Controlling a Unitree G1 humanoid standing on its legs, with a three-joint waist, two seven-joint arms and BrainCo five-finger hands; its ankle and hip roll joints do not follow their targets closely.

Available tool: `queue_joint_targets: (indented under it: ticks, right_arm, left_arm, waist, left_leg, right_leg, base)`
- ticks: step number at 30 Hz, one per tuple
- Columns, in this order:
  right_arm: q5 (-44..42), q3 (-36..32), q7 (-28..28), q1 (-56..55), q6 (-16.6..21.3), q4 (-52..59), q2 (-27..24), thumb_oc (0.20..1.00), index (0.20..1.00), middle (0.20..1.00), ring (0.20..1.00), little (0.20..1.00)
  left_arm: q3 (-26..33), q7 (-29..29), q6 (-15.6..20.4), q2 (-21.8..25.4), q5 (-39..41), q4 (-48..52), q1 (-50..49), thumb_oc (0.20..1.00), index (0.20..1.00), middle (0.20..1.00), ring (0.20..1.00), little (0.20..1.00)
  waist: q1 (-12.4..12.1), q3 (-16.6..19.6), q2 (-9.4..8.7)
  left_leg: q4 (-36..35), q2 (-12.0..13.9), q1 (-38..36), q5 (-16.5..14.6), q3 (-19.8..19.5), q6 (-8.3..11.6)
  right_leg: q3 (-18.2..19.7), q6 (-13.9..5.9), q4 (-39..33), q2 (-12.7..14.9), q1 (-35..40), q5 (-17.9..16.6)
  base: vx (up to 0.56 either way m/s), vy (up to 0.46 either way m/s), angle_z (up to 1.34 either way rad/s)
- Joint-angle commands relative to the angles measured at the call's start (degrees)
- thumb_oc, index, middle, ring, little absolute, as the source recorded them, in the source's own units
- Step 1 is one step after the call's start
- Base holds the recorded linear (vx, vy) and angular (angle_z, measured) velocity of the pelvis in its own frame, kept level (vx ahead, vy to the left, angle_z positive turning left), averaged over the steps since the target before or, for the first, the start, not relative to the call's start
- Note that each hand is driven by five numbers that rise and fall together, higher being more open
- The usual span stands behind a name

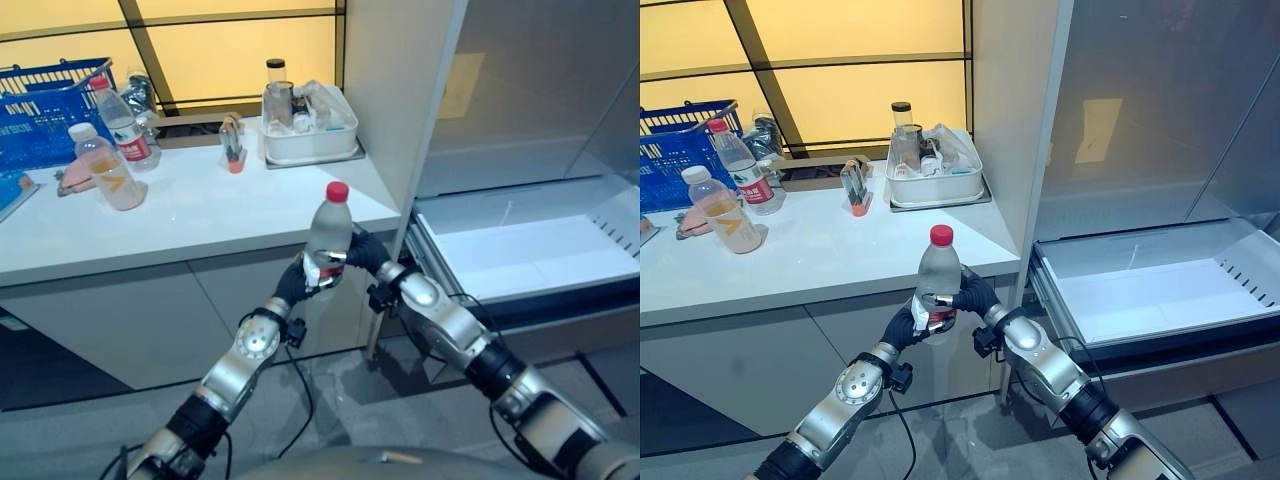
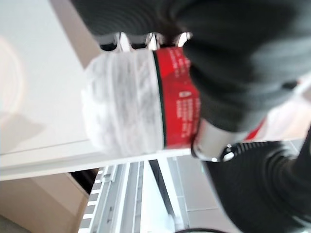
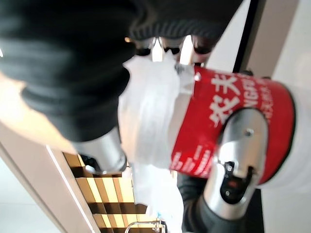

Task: Take the drinks into the refrigerator

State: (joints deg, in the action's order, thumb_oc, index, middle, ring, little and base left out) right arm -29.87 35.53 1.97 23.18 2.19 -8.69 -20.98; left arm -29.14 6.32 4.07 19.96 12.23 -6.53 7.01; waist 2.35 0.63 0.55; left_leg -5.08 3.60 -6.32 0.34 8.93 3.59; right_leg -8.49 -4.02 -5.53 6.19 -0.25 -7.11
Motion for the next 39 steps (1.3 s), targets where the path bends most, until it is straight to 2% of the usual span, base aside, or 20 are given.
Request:
queue_joint_targets:
  ticks: [1,5,11,14,16,23,24,39]
  right_arm:
    - [-1.69,-1.84,-0.66,3.94,4.87,3.09,3.72,0.2,0.2,0.2,0.2,0.2]
    - [-2.57,-2.92,-1.42,3.17,5.32,4.2,3.37,0.2,0.2,0.2,0.2,0.2]
    - [-3.09,-10.21,-3.48,-1.25,7.37,9.25,-1.0,0.2,0.2,0.2,0.2,0.2]
    - [-3.07,-11.46,-3.61,-1.98,7.56,9.94,-1.64,0.2,0.2,0.2,0.2,0.2]
    - [-3.33,-16.19,-3.92,-4.21,8.52,11.45,-3.45,0.2,0.2,0.2,0.2,0.2]
    - [-2.76,-23.0,-4.32,-7.14,9.87,13.35,-5.46,0.2,0.2,0.2,0.2,0.2]
    - [-2.99,-25.65,-4.45,-8.04,10.4,13.84,-6.25,0.2,0.2,0.2,0.2,0.2]
    - [-5.02,-41.06,-6.23,-10.81,13.86,16.72,-10.81,0.2,0.2,0.2,0.2,0.2]
  left_arm:
    - [-4.26,-0.63,5.94,-3.35,0.51,-1.38,12.22,1.0,1.0,1.0,1.0,1.0]
    - [-3.57,-0.08,5.81,-4.06,2.46,-2.5,11.34,1.0,1.0,1.0,1.0,1.0]
    - [0.19,-0.62,5.42,-3.72,6.88,-3.84,4.44,1.0,1.0,1.0,1.0,1.0]
    - [0.72,-1.18,5.37,-3.43,7.06,-3.9,3.31,1.0,1.0,1.0,1.0,1.0]
    - [2.57,-3.03,4.85,-2.71,7.12,-5.39,-0.2,1.0,1.0,1.0,1.0,1.0]
    - [5.23,-5.31,4.63,-2.13,6.6,-6.54,-4.36,1.0,1.0,1.0,1.0,1.0]
    - [6.29,-5.98,4.52,-1.99,6.63,-6.85,-5.65,1.0,1.0,1.0,1.0,1.0]
    - [11.23,-8.32,4.51,-1.55,6.96,-5.64,-10.23,1.0,1.0,1.0,1.0,1.0]
  waist:
    - [0.25,0.49,-1.45]
    - [0.28,0.48,-1.47]
    - [0.18,0.27,-1.78]
    - [0.13,0.31,-1.84]
    - [0.14,0.14,-1.92]
    - [0.08,0.25,-1.9]
    - [0.15,0.27,-1.87]
    - [0.73,0.19,-1.96]
  left_leg:
    - [0.08,-0.76,0.74,-3.25,-1.54,-1.04]
    - [0.08,-0.77,0.81,-3.16,-1.63,-1.08]
    - [0.08,-0.91,1.01,-3.15,-1.61,-1.19]
    - [0.08,-0.91,1.04,-3.16,-1.62,-1.2]
    - [0.08,-0.89,1.07,-3.2,-1.54,-1.25]
    - [0.08,-0.99,1.15,-3.26,-1.47,-1.32]
    - [0.08,-0.99,1.17,-3.28,-1.48,-1.35]
    - [0.08,-1.21,1.27,-3.53,-1.46,-1.49]
  right_leg:
    - [-1.16,-4.38,0.53,2.1,4.31,3.98]
    - [-1.05,-4.34,0.53,2.09,4.2,3.96]
    - [-1.12,-4.4,0.53,2.1,4.05,3.84]
    - [-1.05,-4.44,0.53,2.09,4.02,3.84]
    - [-1.09,-4.49,0.53,2.05,3.87,3.79]
    - [-0.84,-4.62,0.53,2.07,3.77,3.76]
    - [-0.83,-4.61,0.53,2.08,3.72,3.77]
    - [-0.5,-4.73,0.53,1.96,3.33,3.77]
  base:
    - [0.0,0.0,0.0]
    - [0.0,0.0,0.0]
    - [0.0,0.0,0.0]
    - [0.0,0.0,0.0]
    - [0.0,0.0,0.0]
    - [0.0,0.0,0.0]
    - [0.0,0.0,0.0]
    - [0.0,0.0,0.0]
